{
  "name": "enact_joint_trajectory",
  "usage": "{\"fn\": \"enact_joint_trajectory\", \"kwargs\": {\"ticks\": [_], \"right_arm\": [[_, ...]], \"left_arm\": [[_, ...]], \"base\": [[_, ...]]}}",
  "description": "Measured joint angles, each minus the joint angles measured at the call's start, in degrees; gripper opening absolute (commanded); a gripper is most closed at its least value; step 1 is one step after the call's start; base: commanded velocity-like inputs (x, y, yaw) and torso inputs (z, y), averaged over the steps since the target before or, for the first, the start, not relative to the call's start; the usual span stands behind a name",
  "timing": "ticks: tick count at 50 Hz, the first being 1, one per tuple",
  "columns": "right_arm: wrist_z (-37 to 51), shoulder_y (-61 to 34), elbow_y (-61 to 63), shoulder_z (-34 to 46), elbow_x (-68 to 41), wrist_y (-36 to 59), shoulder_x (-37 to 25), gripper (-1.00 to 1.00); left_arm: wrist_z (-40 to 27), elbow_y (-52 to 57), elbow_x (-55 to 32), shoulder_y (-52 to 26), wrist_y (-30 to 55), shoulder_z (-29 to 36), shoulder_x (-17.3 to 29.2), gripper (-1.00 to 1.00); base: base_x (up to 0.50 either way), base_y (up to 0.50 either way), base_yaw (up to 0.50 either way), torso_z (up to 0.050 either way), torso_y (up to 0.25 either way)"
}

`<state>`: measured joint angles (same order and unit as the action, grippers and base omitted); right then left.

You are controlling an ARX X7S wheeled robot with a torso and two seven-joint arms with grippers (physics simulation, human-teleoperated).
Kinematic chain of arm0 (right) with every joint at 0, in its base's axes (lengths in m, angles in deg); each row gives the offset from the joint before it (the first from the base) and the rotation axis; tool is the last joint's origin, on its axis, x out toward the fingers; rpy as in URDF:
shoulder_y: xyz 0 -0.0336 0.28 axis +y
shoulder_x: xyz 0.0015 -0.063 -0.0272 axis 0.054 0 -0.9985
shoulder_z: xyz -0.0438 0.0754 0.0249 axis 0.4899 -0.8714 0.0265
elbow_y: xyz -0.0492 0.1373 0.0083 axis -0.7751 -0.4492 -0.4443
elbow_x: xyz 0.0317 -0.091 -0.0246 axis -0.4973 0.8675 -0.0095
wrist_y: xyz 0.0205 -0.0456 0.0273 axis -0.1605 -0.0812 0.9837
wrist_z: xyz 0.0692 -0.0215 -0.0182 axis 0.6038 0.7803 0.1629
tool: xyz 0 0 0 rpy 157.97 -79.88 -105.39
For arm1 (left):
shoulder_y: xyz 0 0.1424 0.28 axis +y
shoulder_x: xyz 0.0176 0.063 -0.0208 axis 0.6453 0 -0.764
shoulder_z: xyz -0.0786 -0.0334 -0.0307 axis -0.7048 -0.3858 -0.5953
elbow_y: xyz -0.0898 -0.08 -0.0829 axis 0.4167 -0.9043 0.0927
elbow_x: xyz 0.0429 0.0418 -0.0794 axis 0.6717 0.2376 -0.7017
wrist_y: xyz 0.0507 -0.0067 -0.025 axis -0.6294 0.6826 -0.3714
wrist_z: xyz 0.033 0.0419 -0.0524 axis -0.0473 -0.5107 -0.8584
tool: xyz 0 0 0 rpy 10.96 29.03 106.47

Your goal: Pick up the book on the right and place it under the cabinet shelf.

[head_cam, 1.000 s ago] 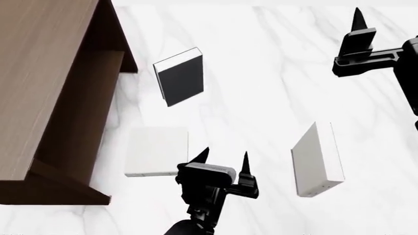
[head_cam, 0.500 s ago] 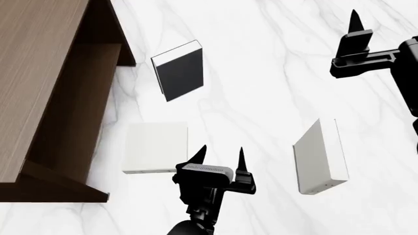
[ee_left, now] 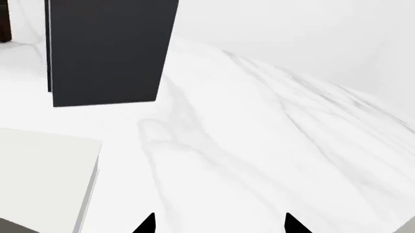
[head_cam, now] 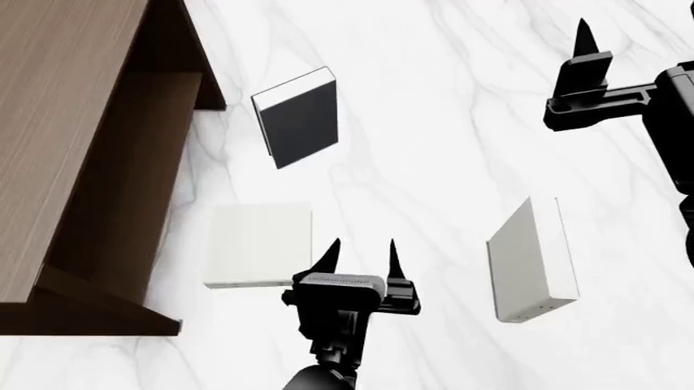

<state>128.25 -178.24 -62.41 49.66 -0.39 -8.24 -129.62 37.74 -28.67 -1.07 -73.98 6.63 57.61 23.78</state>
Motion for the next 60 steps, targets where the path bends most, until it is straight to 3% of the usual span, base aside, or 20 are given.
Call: {"fn": "enact_joint_trajectory", "kwargs": {"ticks": [30,60], "right_arm": [[0.3,-0.5,0.5,-0.9,-0.4,0.9,0.0,1.00],[0.2,-1.3,0.8,-1.7,-0.9,2.3,0.6,1.00]], "left_arm": [[-4.0,-4.0,-1.0,-1.8,-4.7,2.9,0.1,1.00],[-4.4,-2.3,-4.6,-2.3,-5.6,4.1,3.1,1.00]], "base": [[0.00,0.00,0.00,-0.001,-0.004],[0.00,0.00,0.00,-0.001,-0.003]]}}
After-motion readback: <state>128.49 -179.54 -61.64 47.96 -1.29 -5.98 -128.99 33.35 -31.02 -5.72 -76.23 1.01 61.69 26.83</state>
